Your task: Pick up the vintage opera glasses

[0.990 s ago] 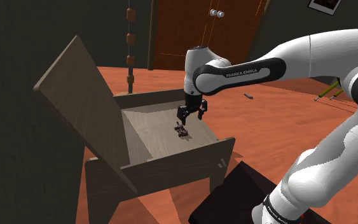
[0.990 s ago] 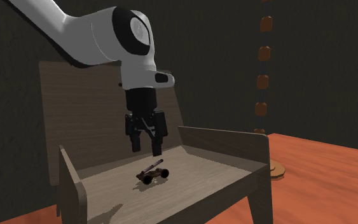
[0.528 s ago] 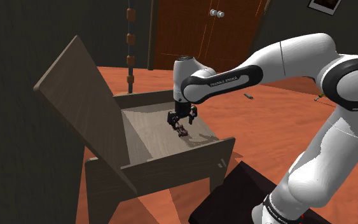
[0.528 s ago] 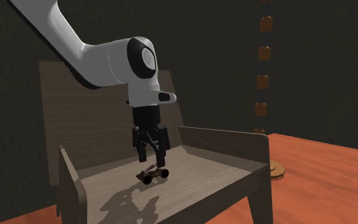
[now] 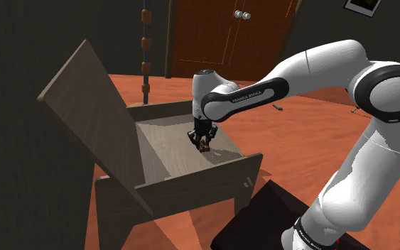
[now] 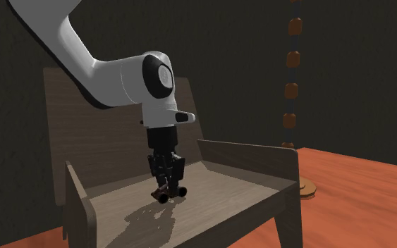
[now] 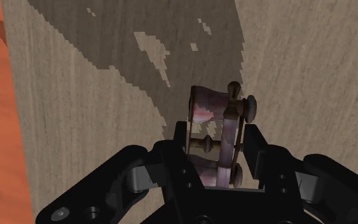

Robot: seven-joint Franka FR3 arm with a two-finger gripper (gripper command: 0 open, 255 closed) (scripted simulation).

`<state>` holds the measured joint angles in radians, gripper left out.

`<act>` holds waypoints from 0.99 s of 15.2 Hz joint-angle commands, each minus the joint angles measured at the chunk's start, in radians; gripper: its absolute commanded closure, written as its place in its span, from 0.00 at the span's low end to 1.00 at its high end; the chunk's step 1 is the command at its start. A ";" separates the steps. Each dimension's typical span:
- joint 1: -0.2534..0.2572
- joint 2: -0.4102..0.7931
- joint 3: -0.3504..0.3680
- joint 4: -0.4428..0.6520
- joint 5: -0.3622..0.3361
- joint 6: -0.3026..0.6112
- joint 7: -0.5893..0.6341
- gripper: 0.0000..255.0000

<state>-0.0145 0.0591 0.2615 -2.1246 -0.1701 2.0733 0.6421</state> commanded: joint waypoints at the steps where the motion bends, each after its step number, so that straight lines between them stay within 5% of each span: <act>1: 0.000 0.000 0.000 0.000 0.000 0.000 0.000 1.00; 15: -0.001 -0.047 0.001 0.056 0.021 -0.098 -0.025 1.00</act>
<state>-0.0159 0.0203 0.2617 -2.0767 -0.1524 1.9906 0.6204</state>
